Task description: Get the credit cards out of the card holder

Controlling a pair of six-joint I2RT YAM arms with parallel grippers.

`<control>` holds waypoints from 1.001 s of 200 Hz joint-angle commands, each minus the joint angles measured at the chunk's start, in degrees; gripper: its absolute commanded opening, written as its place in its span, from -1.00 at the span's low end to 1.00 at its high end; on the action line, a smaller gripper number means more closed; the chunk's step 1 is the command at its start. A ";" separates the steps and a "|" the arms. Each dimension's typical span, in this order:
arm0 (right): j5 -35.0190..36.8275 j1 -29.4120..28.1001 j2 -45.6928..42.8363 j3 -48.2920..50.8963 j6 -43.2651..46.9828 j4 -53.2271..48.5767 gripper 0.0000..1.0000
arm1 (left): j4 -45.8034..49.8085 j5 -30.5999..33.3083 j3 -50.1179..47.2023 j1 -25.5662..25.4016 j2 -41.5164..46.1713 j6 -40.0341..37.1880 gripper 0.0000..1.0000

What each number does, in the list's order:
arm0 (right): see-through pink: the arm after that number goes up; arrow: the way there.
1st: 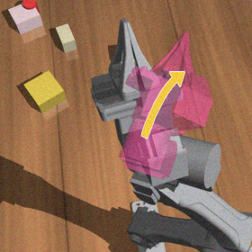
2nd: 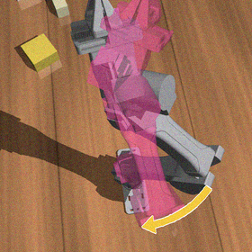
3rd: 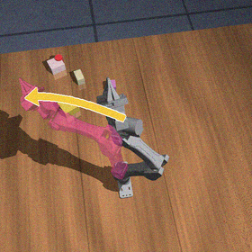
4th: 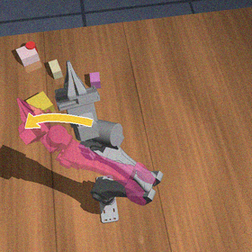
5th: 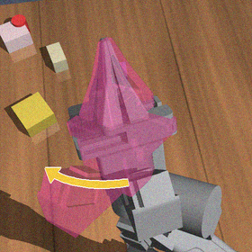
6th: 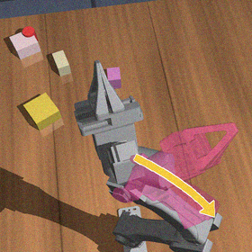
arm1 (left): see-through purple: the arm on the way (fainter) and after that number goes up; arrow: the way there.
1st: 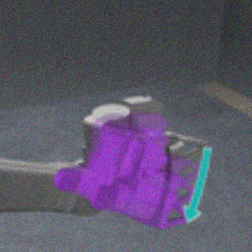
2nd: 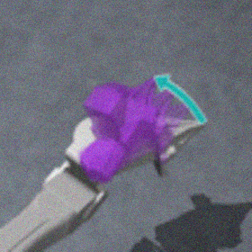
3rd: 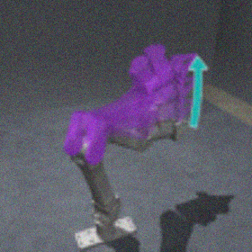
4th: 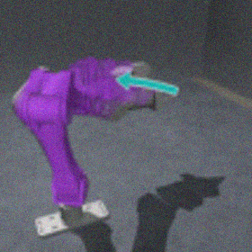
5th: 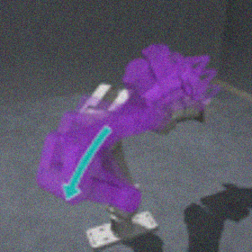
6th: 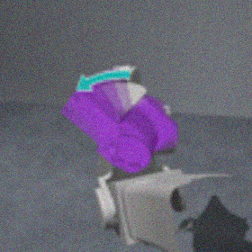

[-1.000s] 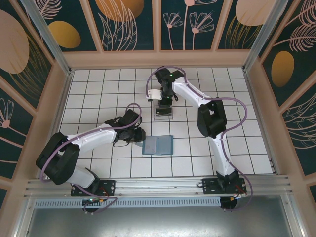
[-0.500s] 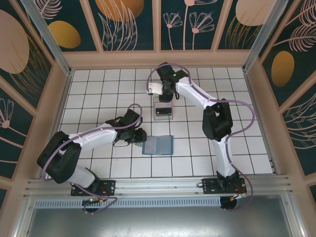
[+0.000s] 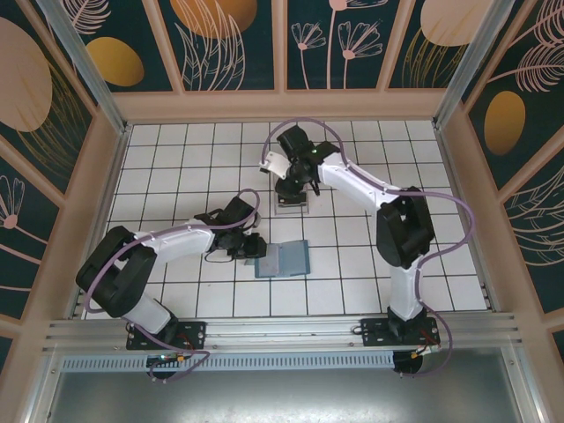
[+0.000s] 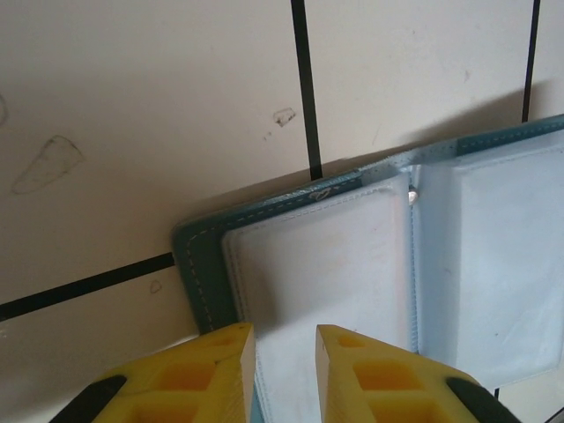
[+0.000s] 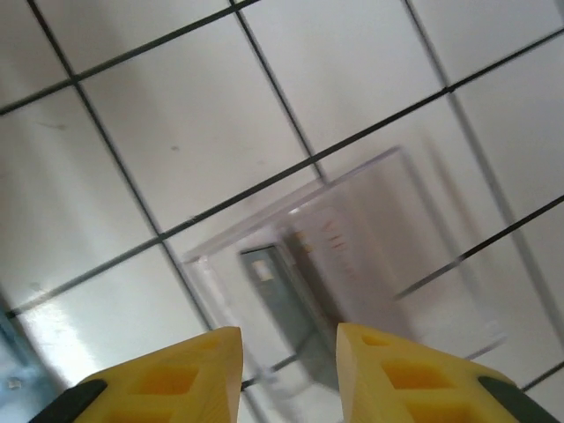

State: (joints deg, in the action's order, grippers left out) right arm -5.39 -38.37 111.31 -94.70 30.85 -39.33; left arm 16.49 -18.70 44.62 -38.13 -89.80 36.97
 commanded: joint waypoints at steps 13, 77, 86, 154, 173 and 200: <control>-3.39 -0.10 -6.57 8.71 -25.55 7.77 -0.37 | -0.49 -2.92 -0.23 0.32 -1.17 -1.75 -0.51; -9.32 -1.03 -15.20 25.05 -55.73 17.93 -0.59 | 0.22 3.03 1.13 0.43 1.44 -0.45 -0.53; -9.10 -1.50 -15.65 25.81 -58.45 18.02 -0.62 | 0.96 3.69 1.64 0.67 1.44 -0.80 -0.53; -8.50 -7.36 -13.70 26.09 -66.45 14.68 -0.63 | 1.35 4.94 2.23 2.17 3.76 -0.24 -0.53; -8.59 -9.88 -12.23 25.48 -68.13 14.58 -0.63 | 1.48 5.15 1.90 3.12 4.73 -0.14 -0.53; -8.39 -12.61 -9.71 24.78 -70.71 14.63 -0.62 | 1.70 5.69 0.30 6.12 7.10 -0.19 -0.53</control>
State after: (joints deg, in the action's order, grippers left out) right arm -13.63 -48.99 98.72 -69.47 -35.64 -24.97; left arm 16.80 -14.31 45.65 -34.57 -85.58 36.45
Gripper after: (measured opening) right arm 0.186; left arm 0.235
